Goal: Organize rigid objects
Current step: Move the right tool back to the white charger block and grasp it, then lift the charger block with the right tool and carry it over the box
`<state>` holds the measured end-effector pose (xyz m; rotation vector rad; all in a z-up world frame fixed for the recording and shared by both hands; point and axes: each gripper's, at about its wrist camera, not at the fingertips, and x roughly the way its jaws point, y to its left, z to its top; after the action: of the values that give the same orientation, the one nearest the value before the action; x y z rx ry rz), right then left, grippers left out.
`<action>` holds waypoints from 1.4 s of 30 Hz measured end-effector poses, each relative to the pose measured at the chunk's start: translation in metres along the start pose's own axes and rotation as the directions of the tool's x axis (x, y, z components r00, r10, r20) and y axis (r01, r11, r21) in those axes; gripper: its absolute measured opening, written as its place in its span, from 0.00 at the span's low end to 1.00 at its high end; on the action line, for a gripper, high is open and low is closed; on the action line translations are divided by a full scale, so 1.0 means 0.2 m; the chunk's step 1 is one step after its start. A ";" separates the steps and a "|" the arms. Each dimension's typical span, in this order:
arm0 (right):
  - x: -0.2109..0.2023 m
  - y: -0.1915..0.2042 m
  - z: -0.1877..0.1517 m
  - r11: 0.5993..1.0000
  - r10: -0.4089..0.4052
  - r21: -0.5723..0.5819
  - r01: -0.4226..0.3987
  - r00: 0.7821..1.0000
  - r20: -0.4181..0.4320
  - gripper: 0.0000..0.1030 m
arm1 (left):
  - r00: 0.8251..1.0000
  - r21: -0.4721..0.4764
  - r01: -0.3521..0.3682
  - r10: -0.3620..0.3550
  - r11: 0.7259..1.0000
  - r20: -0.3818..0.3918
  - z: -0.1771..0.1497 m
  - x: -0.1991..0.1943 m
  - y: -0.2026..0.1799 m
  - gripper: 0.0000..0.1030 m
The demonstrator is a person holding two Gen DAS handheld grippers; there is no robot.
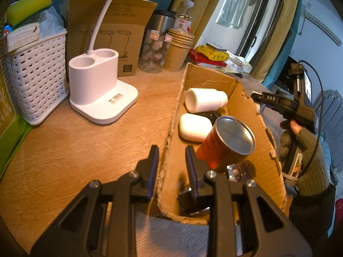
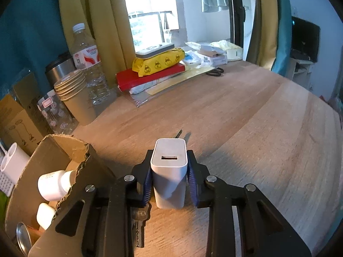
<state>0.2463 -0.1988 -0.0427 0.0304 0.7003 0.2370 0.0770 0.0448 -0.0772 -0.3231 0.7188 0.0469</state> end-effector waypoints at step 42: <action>-0.48 0.28 0.01 0.985 0.100 -0.159 -0.071 0.979 0.179 0.29 | 1.000 0.006 -0.009 0.009 1.000 0.002 0.00 0.00 0.01 0.26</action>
<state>0.1653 -0.1656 0.0261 -0.0626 0.4928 0.3652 0.0775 0.0464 -0.0776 -0.3144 0.7181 0.0534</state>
